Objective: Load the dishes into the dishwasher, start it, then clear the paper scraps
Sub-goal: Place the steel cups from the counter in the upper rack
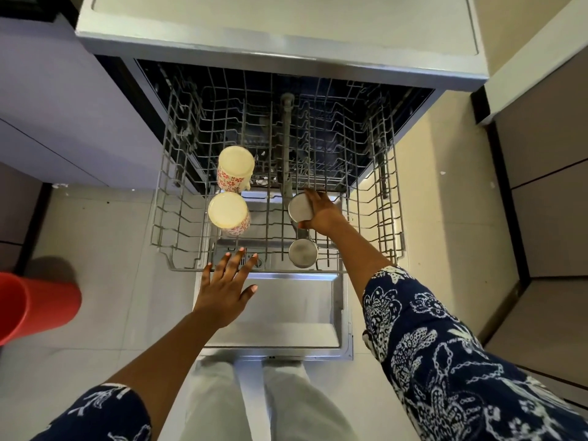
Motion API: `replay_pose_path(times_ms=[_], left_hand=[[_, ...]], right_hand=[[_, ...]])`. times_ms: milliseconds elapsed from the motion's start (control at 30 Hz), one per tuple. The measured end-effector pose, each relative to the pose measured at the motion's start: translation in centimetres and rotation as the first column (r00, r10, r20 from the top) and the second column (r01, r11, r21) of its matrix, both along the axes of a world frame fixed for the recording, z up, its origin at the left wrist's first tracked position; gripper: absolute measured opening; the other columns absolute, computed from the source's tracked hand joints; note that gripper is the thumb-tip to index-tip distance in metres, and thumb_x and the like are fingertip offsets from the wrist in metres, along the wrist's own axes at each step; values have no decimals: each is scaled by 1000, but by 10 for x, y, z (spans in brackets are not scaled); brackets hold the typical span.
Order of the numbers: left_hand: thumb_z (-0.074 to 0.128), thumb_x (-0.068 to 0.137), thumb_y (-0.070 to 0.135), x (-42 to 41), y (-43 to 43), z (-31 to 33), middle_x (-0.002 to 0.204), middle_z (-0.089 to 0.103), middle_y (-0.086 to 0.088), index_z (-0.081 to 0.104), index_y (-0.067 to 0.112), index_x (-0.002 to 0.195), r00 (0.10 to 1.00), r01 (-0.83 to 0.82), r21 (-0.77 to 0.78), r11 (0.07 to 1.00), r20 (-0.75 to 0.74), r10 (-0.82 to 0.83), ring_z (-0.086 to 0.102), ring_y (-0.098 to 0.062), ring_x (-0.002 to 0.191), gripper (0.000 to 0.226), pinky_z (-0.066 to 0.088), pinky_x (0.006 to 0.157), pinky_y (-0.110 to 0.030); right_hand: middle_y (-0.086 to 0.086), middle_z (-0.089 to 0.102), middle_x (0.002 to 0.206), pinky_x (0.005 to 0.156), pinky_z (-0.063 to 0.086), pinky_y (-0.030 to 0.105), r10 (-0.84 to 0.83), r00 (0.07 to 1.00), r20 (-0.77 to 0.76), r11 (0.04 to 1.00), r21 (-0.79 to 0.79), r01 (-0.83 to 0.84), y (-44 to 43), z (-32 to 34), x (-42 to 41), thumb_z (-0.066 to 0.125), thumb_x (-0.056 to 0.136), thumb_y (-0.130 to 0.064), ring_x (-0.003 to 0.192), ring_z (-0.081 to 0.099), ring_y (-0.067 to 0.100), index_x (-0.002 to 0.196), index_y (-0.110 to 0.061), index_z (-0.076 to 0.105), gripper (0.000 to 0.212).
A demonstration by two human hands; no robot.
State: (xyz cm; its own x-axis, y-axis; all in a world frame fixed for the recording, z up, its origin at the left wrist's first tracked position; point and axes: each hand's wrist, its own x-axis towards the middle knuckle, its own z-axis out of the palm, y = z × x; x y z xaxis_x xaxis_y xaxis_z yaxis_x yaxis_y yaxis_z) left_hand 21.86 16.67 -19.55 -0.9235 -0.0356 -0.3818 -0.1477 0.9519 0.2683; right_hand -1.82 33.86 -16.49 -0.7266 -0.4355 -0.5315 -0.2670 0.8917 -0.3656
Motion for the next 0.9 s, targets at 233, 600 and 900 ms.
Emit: replay_pose_path(times_ms=[233, 600, 900], left_hand=[[1, 85, 68, -4, 1, 10, 156, 24, -1, 18, 36, 149, 999, -22, 38, 999, 40, 20, 19, -27, 145, 73, 10, 113, -53], [51, 94, 30, -21, -56, 89, 134, 54, -7, 55, 18, 131, 970, -181, 410, 894, -79, 232, 47, -27, 124, 39, 34, 102, -32], [37, 85, 47, -46, -307, 181, 118, 64, -4, 66, 16, 115, 835, -225, 432, 873, -376, 401, 55, -26, 113, 52, 40, 96, -36]], right_hand=[[12, 20, 152, 109, 31, 41, -89, 994, -61, 994, -62, 85, 6, 8, 12, 78, 73, -28, 139, 25, 32, 148, -15, 19, 96], [12, 46, 137, 100, 34, 34, -238, 951, -198, 960, -194, 200, -40, 80, 74, 68, 82, -26, 125, 42, 30, 135, -15, 44, 59], [17, 64, 114, 93, 39, 33, -377, 898, -227, 839, -495, 227, -268, 164, 93, 68, 81, -27, 109, 58, 32, 114, -3, 64, 41]])
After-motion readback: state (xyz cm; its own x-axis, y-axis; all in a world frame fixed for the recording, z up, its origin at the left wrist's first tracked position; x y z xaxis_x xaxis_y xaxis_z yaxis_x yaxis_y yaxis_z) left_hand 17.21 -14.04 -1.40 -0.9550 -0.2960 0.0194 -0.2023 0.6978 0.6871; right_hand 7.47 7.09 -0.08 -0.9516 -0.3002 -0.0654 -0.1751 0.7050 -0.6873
